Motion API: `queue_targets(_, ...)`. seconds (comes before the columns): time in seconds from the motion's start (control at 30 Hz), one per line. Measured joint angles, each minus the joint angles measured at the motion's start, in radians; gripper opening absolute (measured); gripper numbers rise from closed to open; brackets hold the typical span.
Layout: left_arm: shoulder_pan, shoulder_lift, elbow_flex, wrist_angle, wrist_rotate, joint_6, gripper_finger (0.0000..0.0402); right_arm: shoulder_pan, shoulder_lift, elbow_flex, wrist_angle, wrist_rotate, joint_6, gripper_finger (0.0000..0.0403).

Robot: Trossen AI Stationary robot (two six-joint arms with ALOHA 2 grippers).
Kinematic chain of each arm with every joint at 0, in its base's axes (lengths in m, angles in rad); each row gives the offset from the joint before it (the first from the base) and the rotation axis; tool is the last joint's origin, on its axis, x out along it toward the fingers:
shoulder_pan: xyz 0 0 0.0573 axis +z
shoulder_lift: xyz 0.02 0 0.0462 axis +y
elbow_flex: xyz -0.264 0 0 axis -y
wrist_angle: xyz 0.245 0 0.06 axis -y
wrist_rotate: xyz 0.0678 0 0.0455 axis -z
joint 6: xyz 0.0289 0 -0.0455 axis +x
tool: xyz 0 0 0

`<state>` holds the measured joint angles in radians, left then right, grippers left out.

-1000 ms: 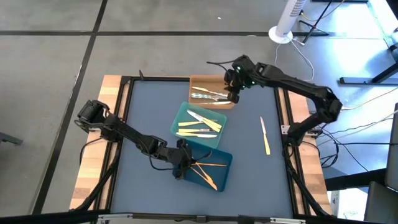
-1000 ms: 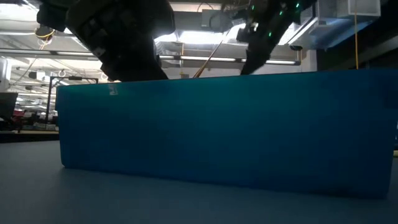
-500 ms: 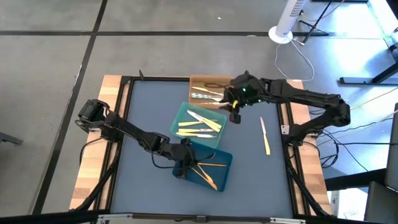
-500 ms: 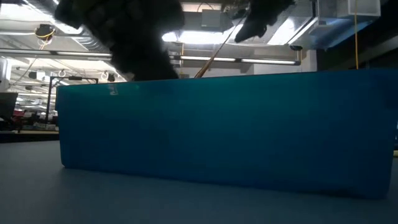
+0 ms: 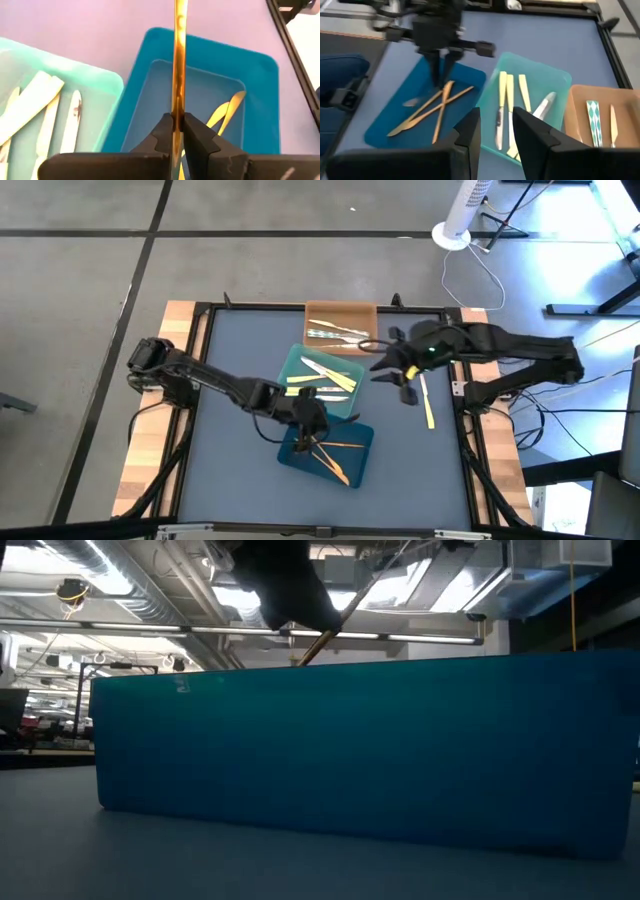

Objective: Sort silverware by color (type)
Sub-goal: Put the golden knife into the blue bin

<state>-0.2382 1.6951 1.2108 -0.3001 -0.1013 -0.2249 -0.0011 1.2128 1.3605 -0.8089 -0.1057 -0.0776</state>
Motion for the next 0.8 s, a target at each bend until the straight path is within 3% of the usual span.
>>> queue_targets(0.3, 0.021, 0.081, 0.083, -0.03, 0.055, -0.001, 0.002, 0.043, -0.115, 0.001, -0.012, 0.017, 0.003, 0.0104)
queue_targets(0.6, 0.02, 0.259, 0.29, -0.27, 0.097, 0.07, 0.0019, 0.04, -0.14, 0.001, -0.069, 0.044, 0.003, 0.0104)
queue_targets(0.8, 0.019, 0.337, 0.344, -0.381, 0.163, 0.078, 0.0019, 0.04, -0.142, 0.001, -0.104, 0.046, 0.006, 0.0104)
